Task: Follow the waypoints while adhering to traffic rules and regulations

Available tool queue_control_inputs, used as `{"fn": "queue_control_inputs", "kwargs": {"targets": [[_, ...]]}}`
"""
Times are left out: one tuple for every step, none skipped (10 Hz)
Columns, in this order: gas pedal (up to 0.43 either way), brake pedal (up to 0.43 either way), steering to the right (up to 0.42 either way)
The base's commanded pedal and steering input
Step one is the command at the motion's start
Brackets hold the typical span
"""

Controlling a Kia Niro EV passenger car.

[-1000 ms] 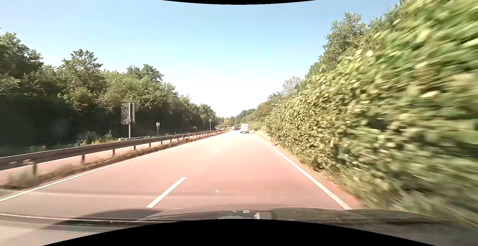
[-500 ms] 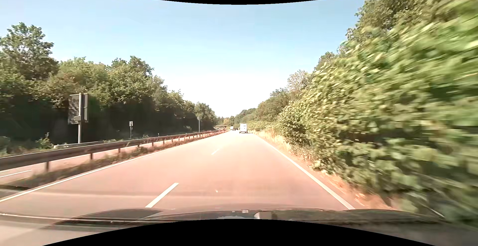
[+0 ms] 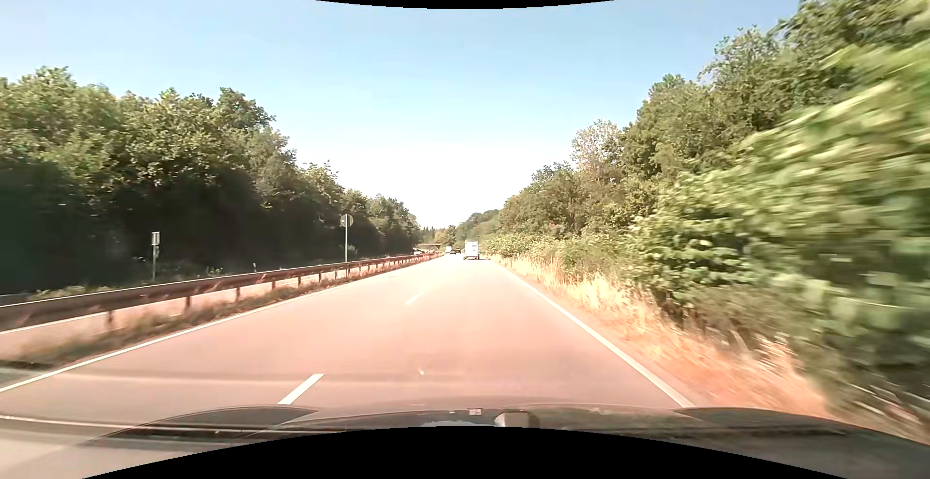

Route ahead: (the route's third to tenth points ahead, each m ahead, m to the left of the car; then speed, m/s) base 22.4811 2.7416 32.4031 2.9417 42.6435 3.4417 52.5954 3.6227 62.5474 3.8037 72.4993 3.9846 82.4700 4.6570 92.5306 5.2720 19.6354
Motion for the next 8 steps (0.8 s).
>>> {"fn": "queue_control_inputs", "kwargs": {"targets": [[0.228,0.0,-0.001],[0.228,0.0,-0.002],[0.228,0.0,-0.001],[0.228,0.0,-0.001],[0.22,0.0,-0.001],[0.22,0.0,-0.001],[0.209,0.0,-0.001],[0.209,0.0,-0.004]]}}
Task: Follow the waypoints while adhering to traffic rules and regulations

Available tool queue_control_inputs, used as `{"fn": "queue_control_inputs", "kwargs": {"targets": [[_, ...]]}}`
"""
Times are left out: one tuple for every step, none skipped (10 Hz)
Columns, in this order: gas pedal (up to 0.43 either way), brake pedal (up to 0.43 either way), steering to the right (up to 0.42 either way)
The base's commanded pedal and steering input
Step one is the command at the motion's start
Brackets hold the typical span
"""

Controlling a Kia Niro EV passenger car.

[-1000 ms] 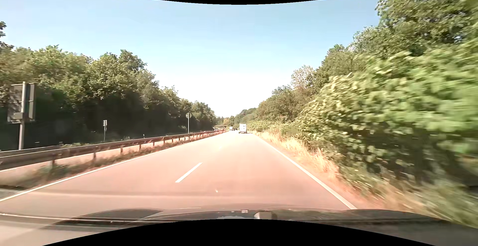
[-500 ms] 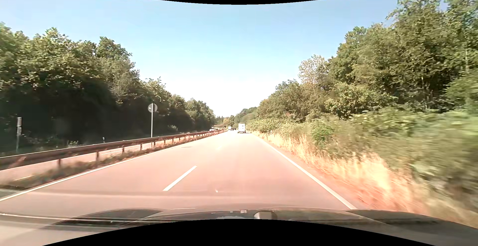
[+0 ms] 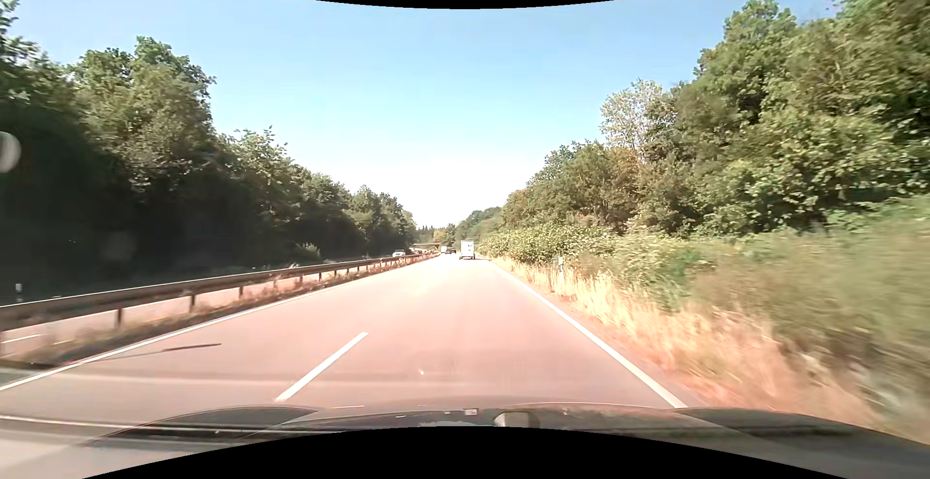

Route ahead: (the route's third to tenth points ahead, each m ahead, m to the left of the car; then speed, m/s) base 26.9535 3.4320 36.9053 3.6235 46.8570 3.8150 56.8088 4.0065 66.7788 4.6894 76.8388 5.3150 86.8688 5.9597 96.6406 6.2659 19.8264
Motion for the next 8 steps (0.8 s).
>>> {"fn": "queue_control_inputs", "kwargs": {"targets": [[0.189,0.0,-0.006],[0.177,0.0,-0.006],[0.169,0.0,-0.006],[0.157,0.0,-0.006],[0.157,0.0,-0.006],[0.157,0.0,-0.006],[0.15,0.0,-0.006],[0.15,0.0,-0.006]]}}
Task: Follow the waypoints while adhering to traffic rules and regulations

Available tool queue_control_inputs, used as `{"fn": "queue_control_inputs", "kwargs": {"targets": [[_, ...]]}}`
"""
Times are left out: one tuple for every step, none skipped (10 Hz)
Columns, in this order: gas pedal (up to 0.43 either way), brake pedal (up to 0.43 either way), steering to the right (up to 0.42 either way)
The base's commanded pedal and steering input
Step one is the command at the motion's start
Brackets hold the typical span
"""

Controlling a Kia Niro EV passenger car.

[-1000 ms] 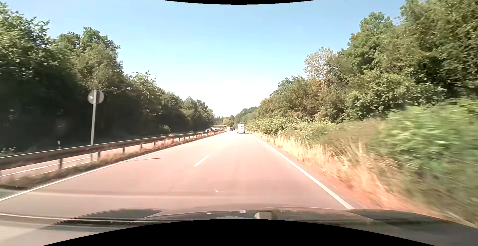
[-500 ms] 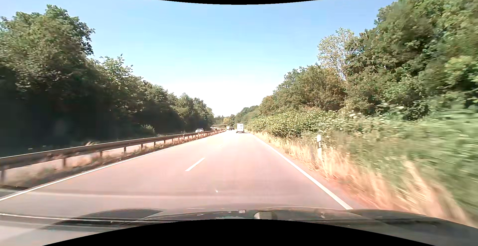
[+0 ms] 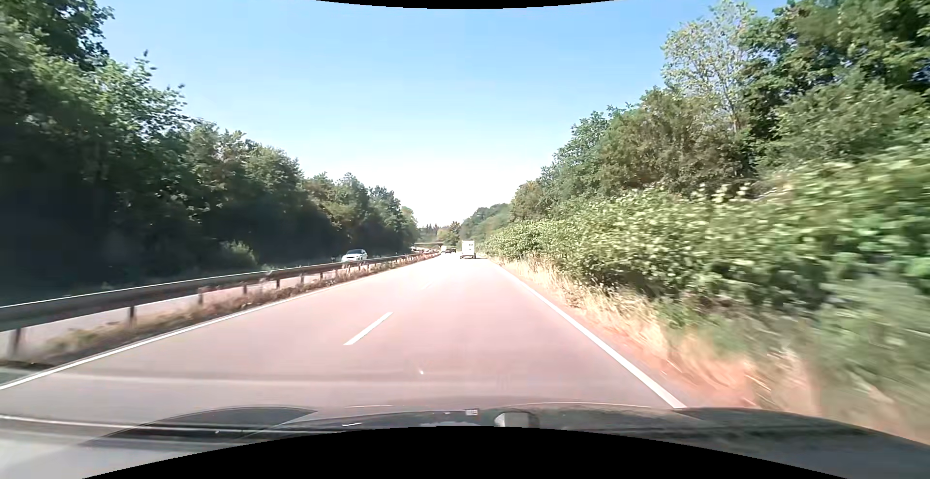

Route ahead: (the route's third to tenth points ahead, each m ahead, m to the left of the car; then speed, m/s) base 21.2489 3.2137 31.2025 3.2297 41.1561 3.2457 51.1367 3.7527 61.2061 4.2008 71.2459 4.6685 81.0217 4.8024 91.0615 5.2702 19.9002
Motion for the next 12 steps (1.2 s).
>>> {"fn": "queue_control_inputs", "kwargs": {"targets": [[0.15,0.0,-0.006],[0.15,0.0,-0.006],[0.15,0.0,-0.006],[0.138,0.0,-0.006],[0.118,0.0,-0.006],[0.118,0.0,-0.006],[0.118,0.0,-0.006],[0.118,0.0,-0.006],[0.118,0.0,-0.006],[0.118,0.0,-0.006],[0.118,0.0,-0.005],[0.118,0.0,-0.005]]}}
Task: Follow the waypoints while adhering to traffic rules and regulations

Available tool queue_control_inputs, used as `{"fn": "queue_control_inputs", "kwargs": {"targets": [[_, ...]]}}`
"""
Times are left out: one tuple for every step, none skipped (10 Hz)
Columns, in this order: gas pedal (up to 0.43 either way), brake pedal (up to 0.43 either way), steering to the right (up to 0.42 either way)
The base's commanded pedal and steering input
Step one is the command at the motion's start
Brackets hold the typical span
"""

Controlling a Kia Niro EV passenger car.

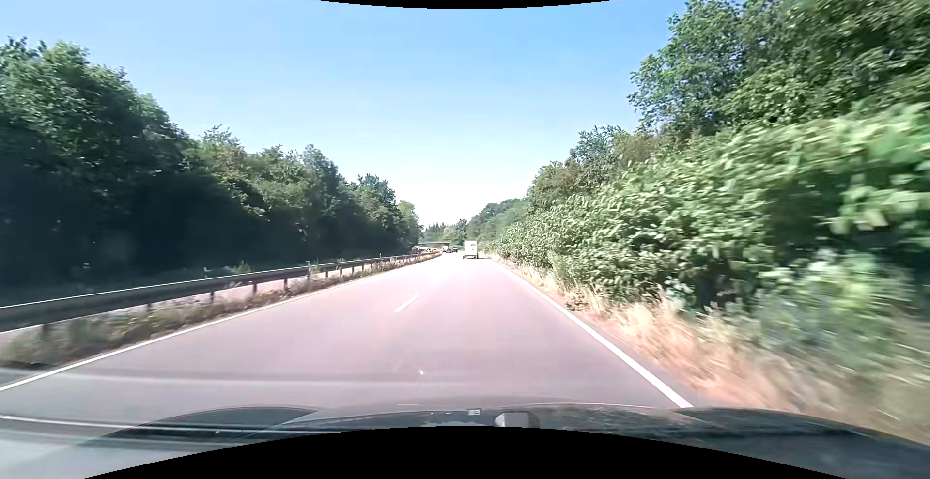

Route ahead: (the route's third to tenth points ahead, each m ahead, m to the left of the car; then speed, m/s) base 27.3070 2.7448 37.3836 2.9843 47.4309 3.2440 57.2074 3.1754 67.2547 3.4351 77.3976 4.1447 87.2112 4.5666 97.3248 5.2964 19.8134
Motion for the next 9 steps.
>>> {"fn": "queue_control_inputs", "kwargs": {"targets": [[0.118,0.0,-0.005],[0.118,0.0,-0.005],[0.118,0.0,-0.005],[0.118,0.0,-0.005],[0.118,0.0,-0.005],[0.118,0.0,-0.005],[0.118,0.0,-0.004],[0.118,0.0,-0.005],[0.118,0.0,-0.005]]}}
